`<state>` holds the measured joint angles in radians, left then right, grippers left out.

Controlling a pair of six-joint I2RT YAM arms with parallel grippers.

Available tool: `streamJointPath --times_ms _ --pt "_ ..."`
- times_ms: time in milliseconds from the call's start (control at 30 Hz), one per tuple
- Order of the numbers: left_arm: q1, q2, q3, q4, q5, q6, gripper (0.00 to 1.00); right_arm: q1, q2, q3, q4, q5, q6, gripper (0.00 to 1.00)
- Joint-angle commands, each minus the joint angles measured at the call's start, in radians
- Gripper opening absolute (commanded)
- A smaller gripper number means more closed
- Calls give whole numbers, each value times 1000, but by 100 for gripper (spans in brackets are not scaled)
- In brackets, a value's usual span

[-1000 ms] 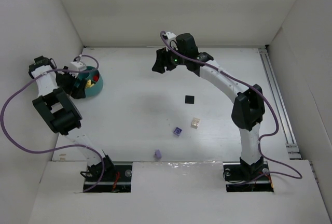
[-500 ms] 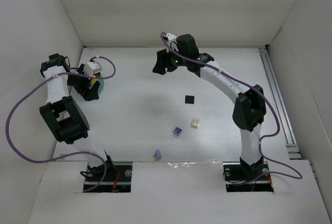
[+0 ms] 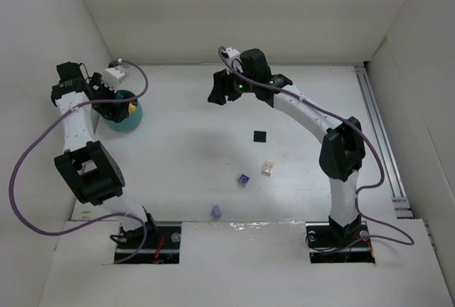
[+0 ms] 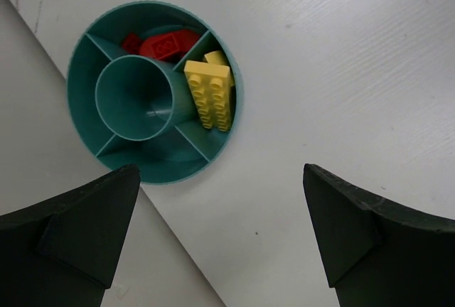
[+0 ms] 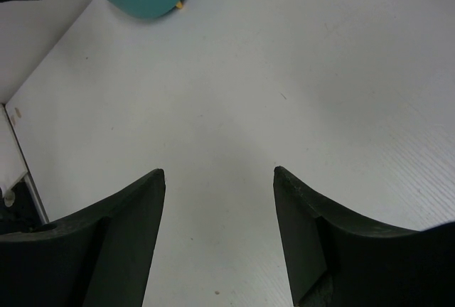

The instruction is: Sort the legos into containers by color

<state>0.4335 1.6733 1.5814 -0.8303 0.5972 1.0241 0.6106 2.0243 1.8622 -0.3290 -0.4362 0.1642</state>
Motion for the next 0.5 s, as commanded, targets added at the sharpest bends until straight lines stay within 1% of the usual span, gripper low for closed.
streamJointPath --times_ms 0,100,200,300,367,467 --pt "-4 5 37 80 -14 -91 100 9 -68 -6 41 -6 -9 68" --pt "-4 60 101 92 -4 -128 100 9 -68 -15 41 4 -9 68" --pt "5 134 172 57 10 -148 100 9 -78 -26 41 13 -9 68" --pt "5 154 181 57 19 -173 100 9 -87 -35 41 22 -9 68" --pt "5 163 170 72 19 -220 100 9 -87 -35 41 22 -9 68" --pt "5 163 137 82 19 -246 100 9 -87 -35 41 33 -18 68"
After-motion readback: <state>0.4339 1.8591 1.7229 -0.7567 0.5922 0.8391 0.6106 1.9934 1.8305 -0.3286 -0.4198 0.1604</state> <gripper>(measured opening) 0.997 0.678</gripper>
